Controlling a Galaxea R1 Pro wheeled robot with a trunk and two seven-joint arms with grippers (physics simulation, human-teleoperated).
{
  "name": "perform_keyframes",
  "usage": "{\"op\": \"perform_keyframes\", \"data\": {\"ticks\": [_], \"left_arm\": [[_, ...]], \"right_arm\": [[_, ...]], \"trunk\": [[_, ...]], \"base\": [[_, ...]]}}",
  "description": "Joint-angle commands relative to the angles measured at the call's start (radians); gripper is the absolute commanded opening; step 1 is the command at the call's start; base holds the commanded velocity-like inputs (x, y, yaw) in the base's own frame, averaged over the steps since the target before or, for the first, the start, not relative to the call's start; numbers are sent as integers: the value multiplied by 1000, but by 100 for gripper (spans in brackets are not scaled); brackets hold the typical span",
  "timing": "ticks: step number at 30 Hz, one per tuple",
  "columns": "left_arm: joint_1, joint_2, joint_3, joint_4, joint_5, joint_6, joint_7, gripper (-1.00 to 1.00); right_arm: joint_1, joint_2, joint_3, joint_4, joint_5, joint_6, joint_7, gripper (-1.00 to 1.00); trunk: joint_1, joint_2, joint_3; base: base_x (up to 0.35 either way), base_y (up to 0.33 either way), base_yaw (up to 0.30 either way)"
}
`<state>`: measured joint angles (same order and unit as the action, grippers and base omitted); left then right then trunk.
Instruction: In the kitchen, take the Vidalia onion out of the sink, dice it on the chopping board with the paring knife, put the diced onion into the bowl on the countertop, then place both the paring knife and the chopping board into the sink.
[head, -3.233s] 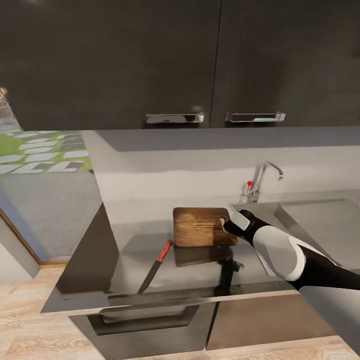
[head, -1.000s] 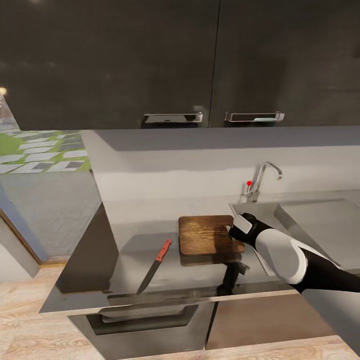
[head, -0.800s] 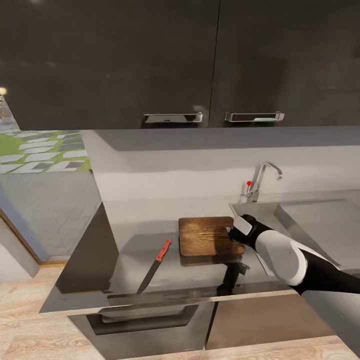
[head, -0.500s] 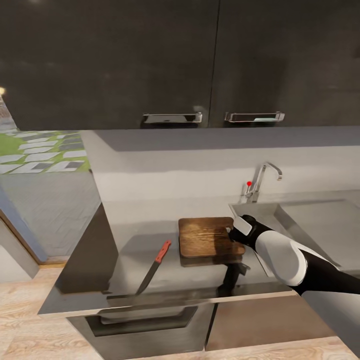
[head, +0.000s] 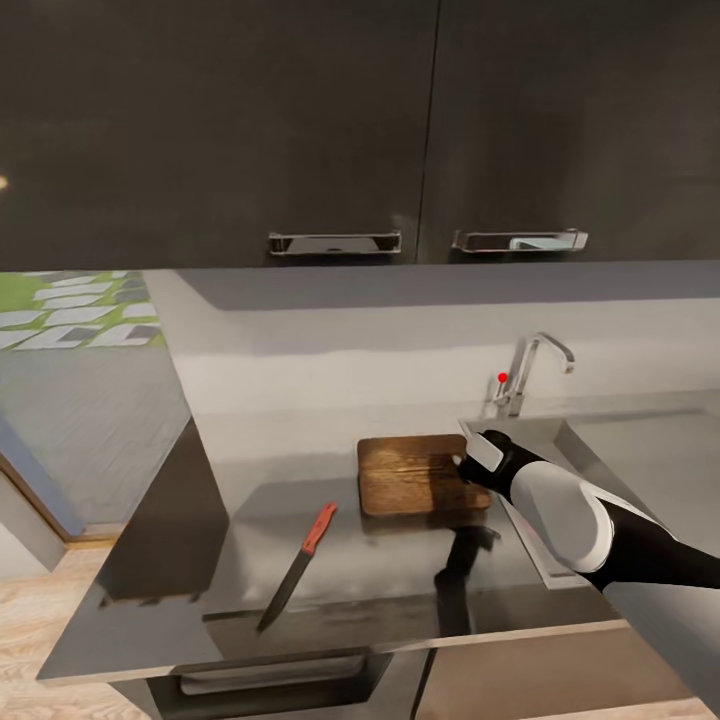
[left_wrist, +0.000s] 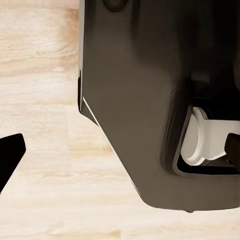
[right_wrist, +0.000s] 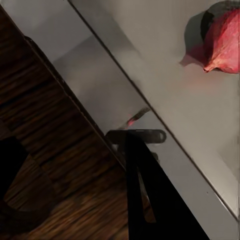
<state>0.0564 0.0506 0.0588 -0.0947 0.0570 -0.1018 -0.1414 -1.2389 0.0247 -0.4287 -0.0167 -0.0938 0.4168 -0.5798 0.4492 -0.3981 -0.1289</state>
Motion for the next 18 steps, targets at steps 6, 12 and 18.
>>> {"op": "perform_keyframes", "data": {"ticks": [6,12,18], "left_arm": [[0,0,5,-4,6,0,-7,100],[-11,1,1,-2,3,7,-18,100],[-14,2,1,9,2,9,-16,100]], "right_arm": [[-1,0,2,-2,47,5,-5,-100],[-1,12,2,-2,40,20,-9,-100],[-35,46,-17,-4,31,24,-10,-100]], "trunk": [[1,-2,-2],[1,-2,-2],[1,-2,-2]], "base": [[110,0,0],[53,0,0],[0,0,0]]}}
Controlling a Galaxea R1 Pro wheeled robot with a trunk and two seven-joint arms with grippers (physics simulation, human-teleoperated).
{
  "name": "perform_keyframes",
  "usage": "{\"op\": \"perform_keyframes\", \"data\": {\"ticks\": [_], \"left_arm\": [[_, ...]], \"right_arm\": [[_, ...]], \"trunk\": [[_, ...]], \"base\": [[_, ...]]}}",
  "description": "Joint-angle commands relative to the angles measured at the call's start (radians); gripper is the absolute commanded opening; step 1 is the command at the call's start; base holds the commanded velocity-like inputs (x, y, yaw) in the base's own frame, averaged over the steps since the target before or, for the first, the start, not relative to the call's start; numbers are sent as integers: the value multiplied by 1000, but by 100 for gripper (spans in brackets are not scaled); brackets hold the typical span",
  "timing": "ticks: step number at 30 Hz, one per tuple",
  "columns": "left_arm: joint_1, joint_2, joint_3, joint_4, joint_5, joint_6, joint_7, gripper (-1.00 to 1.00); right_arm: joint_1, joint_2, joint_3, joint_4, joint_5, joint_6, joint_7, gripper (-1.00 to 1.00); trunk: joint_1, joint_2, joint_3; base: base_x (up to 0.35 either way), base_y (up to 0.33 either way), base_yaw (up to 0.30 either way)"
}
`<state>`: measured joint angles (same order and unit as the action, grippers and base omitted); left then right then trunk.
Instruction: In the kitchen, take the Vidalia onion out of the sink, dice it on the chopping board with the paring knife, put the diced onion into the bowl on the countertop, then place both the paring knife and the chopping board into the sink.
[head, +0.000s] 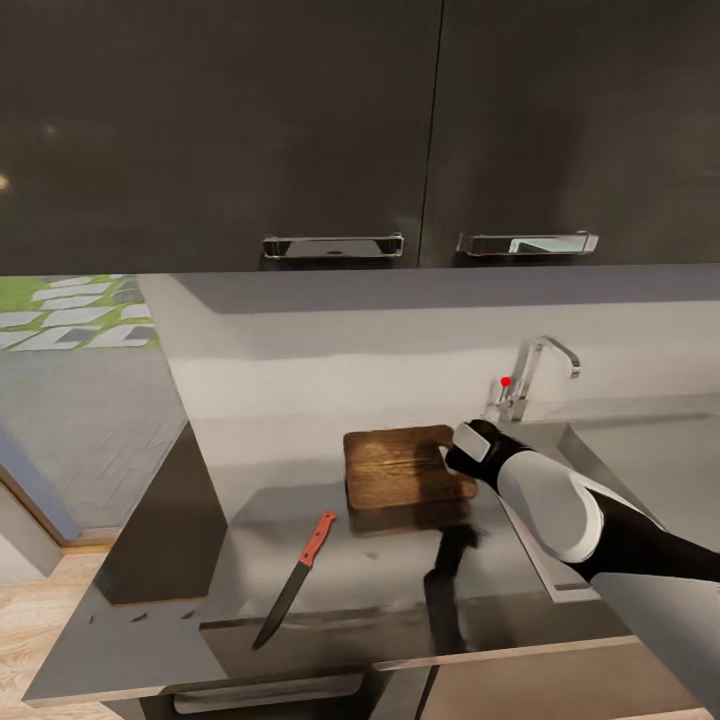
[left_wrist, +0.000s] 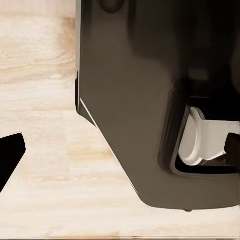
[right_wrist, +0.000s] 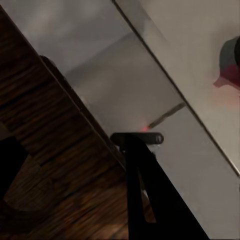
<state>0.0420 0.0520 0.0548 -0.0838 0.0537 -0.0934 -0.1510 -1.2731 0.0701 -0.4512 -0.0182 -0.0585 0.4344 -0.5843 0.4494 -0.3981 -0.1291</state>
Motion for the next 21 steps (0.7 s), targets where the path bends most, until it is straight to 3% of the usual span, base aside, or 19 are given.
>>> {"op": "perform_keyframes", "data": {"ticks": [1,5,14,21], "left_arm": [[0,0,6,4,5,1,-6,100],[0,0,5,17,5,3,-6,100],[0,2,5,19,5,3,-5,100],[0,3,5,19,5,3,-4,100]], "right_arm": [[-6,6,4,-3,-12,6,-6,-100],[-29,29,1,-3,-44,7,-7,-100],[-80,27,2,-2,-52,9,-9,-100],[-120,-1,2,0,-49,23,-10,-100]], "trunk": [[1,-2,-2],[1,-2,-2],[1,-2,-2],[1,-2,-2]], "base": [[0,0,0],[0,0,0],[0,0,0],[0,0,0]]}}
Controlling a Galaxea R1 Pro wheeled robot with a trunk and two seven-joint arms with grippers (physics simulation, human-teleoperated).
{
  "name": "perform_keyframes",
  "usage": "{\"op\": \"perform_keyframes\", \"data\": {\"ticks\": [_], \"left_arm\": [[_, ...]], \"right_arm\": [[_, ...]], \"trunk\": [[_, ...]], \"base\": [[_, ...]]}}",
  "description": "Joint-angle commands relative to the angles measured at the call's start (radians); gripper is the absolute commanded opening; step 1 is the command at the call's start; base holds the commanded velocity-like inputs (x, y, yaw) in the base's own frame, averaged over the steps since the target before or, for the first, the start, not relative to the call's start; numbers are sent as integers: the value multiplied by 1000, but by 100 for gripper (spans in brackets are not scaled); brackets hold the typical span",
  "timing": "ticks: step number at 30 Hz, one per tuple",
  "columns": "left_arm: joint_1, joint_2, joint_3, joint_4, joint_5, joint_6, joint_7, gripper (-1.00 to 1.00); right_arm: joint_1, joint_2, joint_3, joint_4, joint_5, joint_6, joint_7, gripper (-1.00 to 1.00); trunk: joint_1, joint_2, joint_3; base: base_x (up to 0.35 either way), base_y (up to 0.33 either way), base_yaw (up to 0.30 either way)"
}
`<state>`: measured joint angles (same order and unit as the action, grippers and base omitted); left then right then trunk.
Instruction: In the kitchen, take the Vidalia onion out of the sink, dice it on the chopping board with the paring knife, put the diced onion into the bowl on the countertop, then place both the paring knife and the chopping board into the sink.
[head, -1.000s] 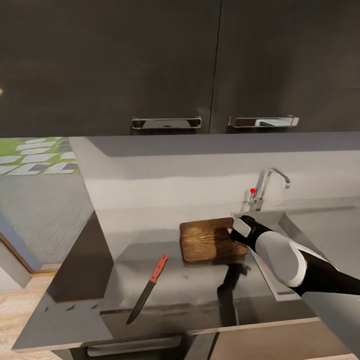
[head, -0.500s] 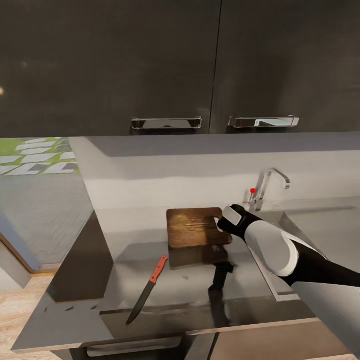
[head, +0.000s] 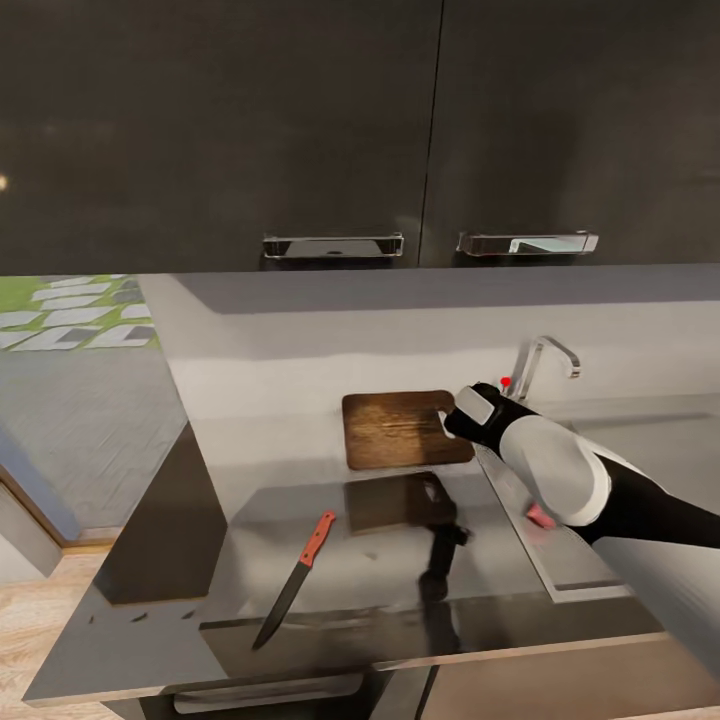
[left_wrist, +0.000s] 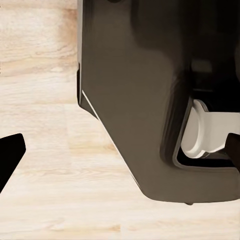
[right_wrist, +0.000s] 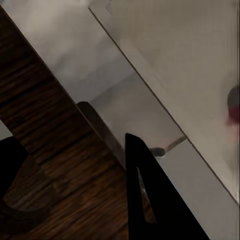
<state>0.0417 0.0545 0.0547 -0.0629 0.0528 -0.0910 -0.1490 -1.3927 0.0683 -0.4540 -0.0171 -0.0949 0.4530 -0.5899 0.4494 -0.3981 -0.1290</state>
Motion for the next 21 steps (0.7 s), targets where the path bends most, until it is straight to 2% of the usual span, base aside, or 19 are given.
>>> {"op": "perform_keyframes", "data": {"ticks": [1,4,21], "left_arm": [[0,0,5,-2,5,0,-6,100],[0,-1,6,-2,5,1,-6,100],[0,-2,7,-3,5,0,-6,100]], "right_arm": [[-6,-5,5,-1,-13,9,-4,-100],[-20,-7,6,-1,-13,16,-4,-100],[4,2,8,0,-13,24,-2,-100]], "trunk": [[1,-2,-2],[1,-2,-2],[1,-2,-2]], "base": [[0,0,0],[0,0,0],[0,0,0]]}}
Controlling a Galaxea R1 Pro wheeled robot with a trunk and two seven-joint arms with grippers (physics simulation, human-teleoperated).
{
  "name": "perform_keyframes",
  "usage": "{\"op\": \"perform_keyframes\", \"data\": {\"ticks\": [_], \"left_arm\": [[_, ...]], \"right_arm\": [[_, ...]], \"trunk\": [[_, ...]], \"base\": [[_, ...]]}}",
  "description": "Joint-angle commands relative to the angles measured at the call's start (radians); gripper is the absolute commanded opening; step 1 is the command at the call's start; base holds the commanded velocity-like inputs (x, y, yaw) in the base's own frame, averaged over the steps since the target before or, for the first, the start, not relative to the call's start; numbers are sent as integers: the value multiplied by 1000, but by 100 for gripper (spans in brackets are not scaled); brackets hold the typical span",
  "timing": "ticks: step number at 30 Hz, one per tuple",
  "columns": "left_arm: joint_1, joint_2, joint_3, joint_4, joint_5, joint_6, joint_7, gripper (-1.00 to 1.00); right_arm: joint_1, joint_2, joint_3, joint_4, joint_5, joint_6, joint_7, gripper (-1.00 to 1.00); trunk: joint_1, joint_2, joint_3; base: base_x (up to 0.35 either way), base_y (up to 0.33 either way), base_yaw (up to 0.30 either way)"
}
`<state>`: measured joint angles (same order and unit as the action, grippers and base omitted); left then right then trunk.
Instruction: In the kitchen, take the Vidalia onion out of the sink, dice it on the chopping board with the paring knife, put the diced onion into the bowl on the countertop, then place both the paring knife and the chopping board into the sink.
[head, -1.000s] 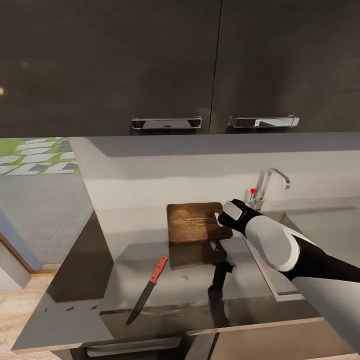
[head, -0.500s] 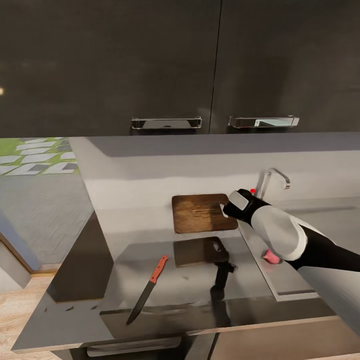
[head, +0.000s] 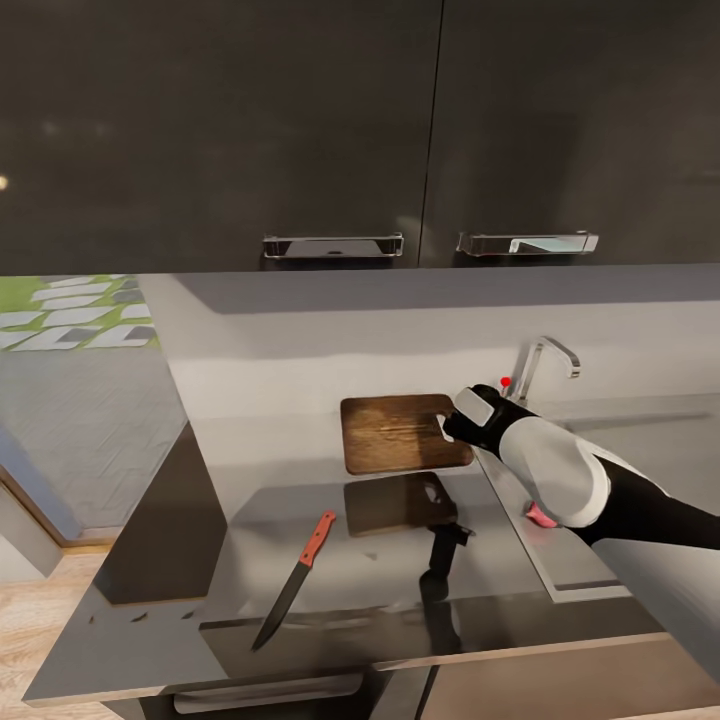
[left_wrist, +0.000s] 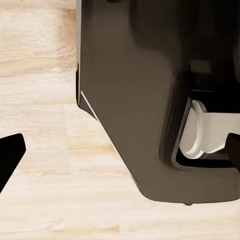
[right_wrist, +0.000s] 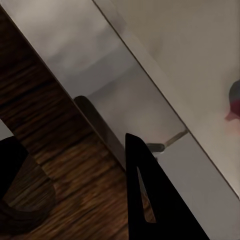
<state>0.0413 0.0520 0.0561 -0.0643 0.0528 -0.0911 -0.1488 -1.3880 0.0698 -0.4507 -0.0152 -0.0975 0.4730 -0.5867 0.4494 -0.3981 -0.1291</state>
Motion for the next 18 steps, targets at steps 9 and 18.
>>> {"op": "perform_keyframes", "data": {"ticks": [9,18], "left_arm": [[1,0,6,-2,5,1,-6,100],[1,0,7,-2,5,1,-6,100]], "right_arm": [[36,0,4,-2,-10,4,0,-100],[76,-1,4,-2,-10,4,4,-100]], "trunk": [[1,-2,-2],[1,-2,-2]], "base": [[0,0,0],[0,0,0]]}}
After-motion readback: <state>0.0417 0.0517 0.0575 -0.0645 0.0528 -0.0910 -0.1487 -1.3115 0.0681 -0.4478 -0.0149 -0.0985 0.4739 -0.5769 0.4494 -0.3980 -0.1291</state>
